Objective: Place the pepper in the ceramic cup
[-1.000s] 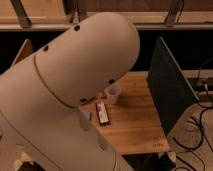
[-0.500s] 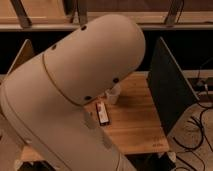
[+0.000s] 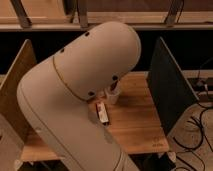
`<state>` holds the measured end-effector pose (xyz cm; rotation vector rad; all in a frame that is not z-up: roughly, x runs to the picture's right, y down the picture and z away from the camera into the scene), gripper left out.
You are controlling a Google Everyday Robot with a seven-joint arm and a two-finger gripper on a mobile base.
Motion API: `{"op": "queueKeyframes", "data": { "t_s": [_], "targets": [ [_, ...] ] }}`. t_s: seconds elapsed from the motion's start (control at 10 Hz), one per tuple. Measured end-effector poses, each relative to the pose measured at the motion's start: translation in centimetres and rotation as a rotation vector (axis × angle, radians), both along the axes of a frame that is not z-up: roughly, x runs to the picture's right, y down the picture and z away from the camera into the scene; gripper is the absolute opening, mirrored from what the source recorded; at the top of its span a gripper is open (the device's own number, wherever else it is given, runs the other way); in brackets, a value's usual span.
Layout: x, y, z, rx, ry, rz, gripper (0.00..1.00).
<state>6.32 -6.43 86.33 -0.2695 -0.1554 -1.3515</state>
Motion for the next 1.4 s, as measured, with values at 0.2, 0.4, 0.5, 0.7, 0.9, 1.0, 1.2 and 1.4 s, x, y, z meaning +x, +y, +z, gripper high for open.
{"op": "queueKeyframes", "data": {
  "t_s": [0.2, 0.4, 0.5, 0.7, 0.9, 1.0, 1.2, 1.4],
  "targets": [
    [-0.12, 0.08, 0.13, -0.003, -0.003, 0.0, 0.23],
    [-0.08, 0.09, 0.12, -0.003, -0.003, -0.001, 0.42],
    [-0.08, 0.09, 0.12, -0.003, -0.003, -0.001, 0.51],
    [-0.07, 0.09, 0.12, -0.003, -0.003, -0.001, 0.71],
    [-0.03, 0.08, 0.11, -0.003, -0.002, -0.001, 0.8],
    [-0.04, 0.08, 0.11, -0.003, -0.002, -0.001, 0.8],
    [-0.04, 0.08, 0.11, -0.003, -0.002, -0.001, 0.8],
    [-0.04, 0.08, 0.11, -0.003, -0.002, -0.001, 0.8]
  ]
}}
